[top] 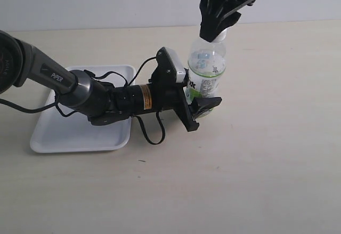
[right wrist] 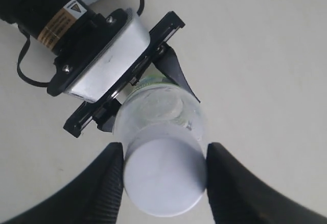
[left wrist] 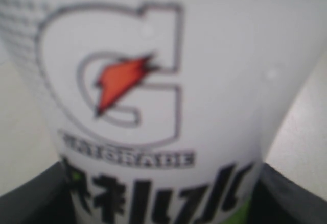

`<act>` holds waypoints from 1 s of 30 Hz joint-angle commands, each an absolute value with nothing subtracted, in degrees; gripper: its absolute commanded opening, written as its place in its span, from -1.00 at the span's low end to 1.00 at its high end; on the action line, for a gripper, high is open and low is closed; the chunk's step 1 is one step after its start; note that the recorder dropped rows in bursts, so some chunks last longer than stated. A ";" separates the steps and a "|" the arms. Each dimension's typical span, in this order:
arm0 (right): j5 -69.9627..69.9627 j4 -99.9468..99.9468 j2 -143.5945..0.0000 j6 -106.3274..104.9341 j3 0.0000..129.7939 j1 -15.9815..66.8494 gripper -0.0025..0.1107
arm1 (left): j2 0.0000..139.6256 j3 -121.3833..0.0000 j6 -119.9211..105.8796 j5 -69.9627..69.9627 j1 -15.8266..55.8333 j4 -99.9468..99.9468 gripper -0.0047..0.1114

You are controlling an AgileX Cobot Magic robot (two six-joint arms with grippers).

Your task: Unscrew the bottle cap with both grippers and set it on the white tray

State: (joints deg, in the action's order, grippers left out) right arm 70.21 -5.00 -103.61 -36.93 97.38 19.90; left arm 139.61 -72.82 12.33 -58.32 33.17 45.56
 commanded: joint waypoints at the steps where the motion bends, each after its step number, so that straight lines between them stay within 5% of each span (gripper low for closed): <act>1: 69.96 -4.39 -103.38 -47.19 97.32 20.05 -0.96 | 138.99 -72.87 11.92 -58.31 33.11 45.63 -0.92; 30: 69.96 -4.40 -103.27 -85.85 97.32 20.05 -0.92 | 138.99 -72.87 11.92 -58.31 33.11 45.63 -0.92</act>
